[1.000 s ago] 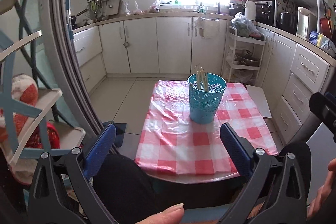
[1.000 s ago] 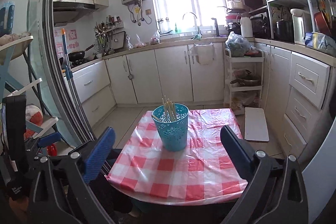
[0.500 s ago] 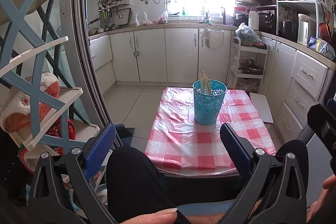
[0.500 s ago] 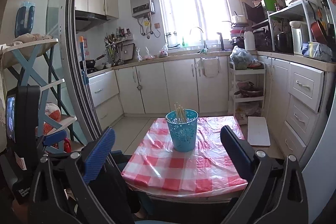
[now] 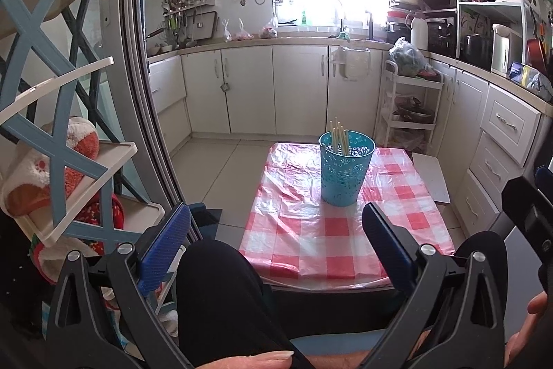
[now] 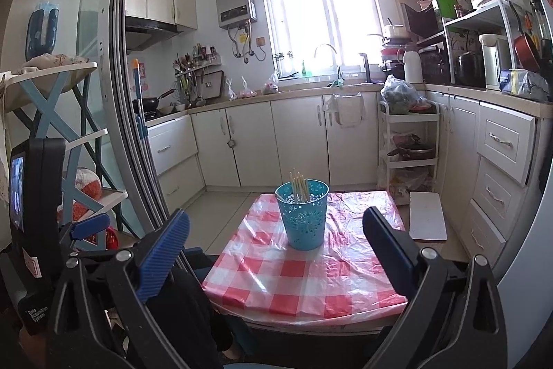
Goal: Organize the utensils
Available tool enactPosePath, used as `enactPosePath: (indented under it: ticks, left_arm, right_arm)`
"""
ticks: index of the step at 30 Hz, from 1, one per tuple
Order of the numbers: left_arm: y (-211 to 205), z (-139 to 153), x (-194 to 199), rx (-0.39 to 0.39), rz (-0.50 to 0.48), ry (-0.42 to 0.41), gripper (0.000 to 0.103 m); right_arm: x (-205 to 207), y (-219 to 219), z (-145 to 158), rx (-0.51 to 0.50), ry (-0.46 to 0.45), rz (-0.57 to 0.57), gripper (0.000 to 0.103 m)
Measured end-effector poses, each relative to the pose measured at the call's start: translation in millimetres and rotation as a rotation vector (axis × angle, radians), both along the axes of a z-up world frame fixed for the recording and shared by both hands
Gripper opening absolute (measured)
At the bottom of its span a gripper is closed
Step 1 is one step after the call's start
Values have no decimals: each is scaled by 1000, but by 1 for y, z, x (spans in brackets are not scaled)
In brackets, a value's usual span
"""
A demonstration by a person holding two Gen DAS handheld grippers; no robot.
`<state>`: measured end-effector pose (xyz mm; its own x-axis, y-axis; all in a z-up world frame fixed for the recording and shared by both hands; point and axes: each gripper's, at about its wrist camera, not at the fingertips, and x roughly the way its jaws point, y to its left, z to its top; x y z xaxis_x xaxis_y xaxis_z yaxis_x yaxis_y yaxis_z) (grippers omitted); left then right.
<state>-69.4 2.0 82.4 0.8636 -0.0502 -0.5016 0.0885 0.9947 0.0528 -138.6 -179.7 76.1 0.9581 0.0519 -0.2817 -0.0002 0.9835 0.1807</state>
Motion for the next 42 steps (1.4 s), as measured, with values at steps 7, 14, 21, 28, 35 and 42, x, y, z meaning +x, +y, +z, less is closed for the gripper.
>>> enactPosePath:
  ticks: [7,14,21,28,35,42]
  left_arm:
    - [0,-7,7,-3,-4,19,96]
    - [3,-11,10,-12,4,30,96]
    - [4,-15,12,-10,5,41,96]
    - [4,-18,14,-16,0,57,96]
    - [4,-22,13,-28,-32,32,96]
    - [1,-37,37,4,-30,89,96]
  right_arm:
    - [3,1,-1,0,15,4,96]
    - [6,2,-3,3,30,9,96]
    - [7,3,-4,3,37,12,96]
    - [9,3,-7,8,48,15,96]
    - [11,1,-9,13,50,13,96]
    - [23,-6,-19,9,84,-9,96]
